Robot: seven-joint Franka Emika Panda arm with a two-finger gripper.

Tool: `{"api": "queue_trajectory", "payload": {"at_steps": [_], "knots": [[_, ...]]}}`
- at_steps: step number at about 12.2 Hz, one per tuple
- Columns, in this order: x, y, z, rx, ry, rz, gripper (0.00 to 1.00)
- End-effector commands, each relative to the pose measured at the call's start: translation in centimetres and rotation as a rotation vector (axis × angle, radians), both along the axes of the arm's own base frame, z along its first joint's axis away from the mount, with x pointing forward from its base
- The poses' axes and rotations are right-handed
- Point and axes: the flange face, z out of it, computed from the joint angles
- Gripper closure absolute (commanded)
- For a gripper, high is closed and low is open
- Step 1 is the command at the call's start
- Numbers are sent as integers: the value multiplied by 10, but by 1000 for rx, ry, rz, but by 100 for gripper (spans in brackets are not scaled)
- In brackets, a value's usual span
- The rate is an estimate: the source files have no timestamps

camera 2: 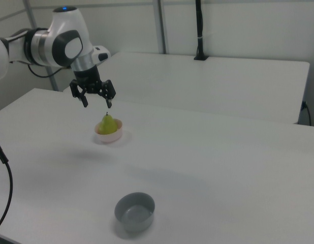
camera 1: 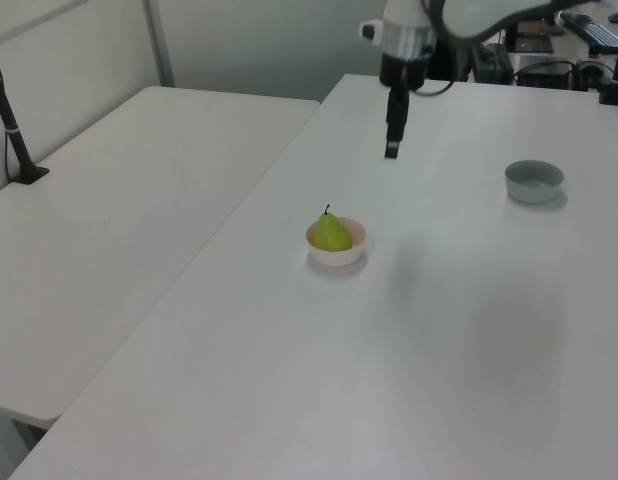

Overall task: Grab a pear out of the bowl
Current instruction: 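Lower the open gripper around the pear and close on it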

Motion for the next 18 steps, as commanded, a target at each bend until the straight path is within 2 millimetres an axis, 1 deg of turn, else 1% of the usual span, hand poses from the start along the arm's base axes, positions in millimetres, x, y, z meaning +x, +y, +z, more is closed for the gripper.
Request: {"api": "queue_trajectory", "payload": {"at_steps": [1,2,3,6,10,14,15,16,18], "knots": [[25,28,-35,-4,-19,-109,0],[33,32,-43,6,-43,-145,0],[39,38,-55,14,-57,-176,0],[48,65,-87,24,-99,-187,0],[56,69,-113,26,-126,-183,0],[63,71,-141,-13,-163,-151,0],[63,71,-143,-14,-164,-148,10],[64,71,-145,-13,-168,-147,29],[66,72,-149,-9,-179,-147,99]]}}
